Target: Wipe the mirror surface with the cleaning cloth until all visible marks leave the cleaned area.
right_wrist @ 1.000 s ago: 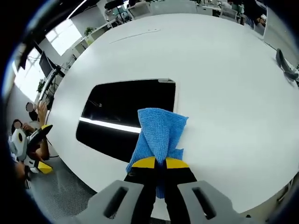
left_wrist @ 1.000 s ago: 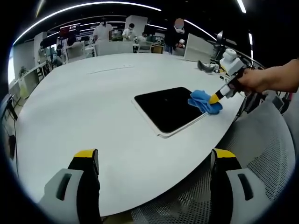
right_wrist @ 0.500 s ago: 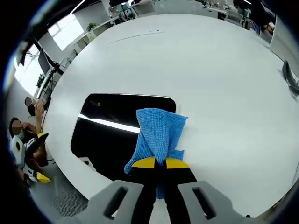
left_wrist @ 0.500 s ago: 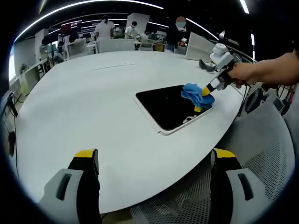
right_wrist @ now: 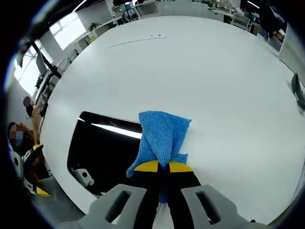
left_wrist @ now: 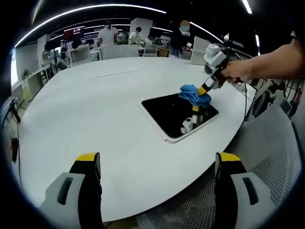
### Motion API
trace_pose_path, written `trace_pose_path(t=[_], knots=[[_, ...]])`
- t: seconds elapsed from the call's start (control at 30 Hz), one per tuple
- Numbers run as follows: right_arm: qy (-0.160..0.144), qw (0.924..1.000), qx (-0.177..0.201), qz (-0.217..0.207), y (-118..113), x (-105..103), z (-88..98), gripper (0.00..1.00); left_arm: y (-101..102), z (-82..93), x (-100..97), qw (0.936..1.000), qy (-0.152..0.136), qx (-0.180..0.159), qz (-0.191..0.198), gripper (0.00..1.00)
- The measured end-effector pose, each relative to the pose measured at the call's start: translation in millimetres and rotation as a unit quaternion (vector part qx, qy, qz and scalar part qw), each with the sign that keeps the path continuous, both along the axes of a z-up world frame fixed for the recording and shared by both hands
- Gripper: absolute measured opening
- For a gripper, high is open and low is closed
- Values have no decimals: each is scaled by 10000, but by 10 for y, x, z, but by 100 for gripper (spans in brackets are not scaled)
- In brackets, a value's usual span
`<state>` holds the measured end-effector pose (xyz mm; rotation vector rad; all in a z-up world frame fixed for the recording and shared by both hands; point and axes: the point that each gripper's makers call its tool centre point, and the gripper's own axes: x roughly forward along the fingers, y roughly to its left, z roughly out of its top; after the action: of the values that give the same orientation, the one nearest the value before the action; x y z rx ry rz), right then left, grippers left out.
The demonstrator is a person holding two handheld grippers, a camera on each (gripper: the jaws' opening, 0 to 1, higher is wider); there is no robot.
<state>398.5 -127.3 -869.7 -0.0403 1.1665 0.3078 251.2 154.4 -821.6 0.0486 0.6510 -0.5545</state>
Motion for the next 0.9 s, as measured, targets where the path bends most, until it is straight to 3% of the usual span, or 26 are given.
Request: trace_pose_path(t=[0.4,0.7,0.9], knots=[[-15,9999,-119,39,45,251,7,0,-13,4,-21,10000,49,-22,6,99],[-51,9997,-196,170,33,264,-20,0,-19,6,-17,9999,59,-92,31,99],[-22,9999,-54,86,22,240,22,0,-39,9,-13,10000,34,-74,-54,99]])
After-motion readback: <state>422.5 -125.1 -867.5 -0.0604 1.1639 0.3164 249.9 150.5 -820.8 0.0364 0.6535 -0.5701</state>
